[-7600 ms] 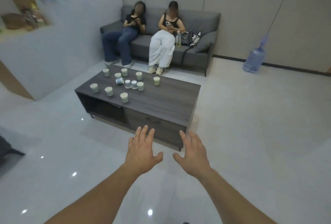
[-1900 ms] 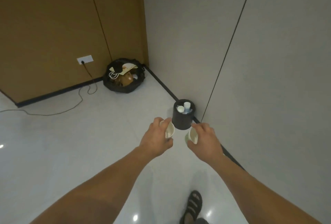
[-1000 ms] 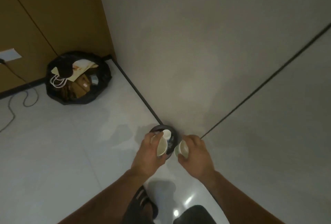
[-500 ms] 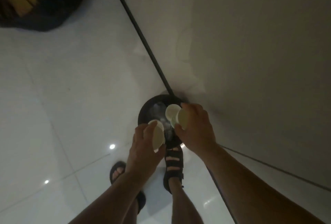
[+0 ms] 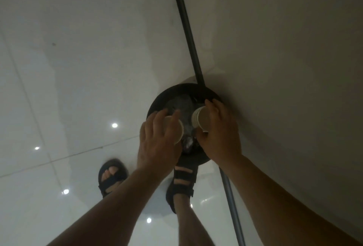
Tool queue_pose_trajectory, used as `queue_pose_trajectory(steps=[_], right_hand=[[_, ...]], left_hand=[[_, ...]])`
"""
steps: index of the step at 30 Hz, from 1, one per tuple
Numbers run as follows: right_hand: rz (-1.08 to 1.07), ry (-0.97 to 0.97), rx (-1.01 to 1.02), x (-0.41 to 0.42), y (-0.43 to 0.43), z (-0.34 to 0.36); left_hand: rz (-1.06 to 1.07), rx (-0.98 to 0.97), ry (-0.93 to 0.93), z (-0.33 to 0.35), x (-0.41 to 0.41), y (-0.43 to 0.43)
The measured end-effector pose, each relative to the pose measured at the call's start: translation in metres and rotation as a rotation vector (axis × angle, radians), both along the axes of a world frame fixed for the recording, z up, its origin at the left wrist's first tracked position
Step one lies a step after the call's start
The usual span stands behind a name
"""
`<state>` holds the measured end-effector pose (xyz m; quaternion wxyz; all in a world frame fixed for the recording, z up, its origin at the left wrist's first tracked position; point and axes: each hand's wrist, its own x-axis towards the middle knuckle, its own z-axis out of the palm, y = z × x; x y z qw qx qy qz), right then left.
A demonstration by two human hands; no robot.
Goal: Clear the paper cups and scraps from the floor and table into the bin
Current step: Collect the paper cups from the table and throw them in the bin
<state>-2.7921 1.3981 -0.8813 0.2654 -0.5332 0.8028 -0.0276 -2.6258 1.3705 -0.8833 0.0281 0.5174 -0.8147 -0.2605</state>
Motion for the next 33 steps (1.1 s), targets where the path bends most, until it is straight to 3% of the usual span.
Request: queue_pose_trajectory(steps=[5, 13, 23, 33], right_hand=[[0.112, 0.136, -0.006, 0.008, 0.017, -0.020], [0.054, 0.117, 0.019, 0.010, 0.019, 0.005], [0.125, 0.050, -0.043, 0.058, -0.008, 0.164], [0.306, 0.051, -0.073, 0.145, 0.003, 0.352]], left_hand=[[-0.153, 0.015, -0.178, -0.022, -0.003, -0.002], [-0.167, 0.065, -0.174, 0.007, 0.005, -0.010], [-0.036, 0.077, -0.222, 0.170, 0.047, -0.042], [0.160, 0.036, -0.285, 0.357, 0.149, -0.024]])
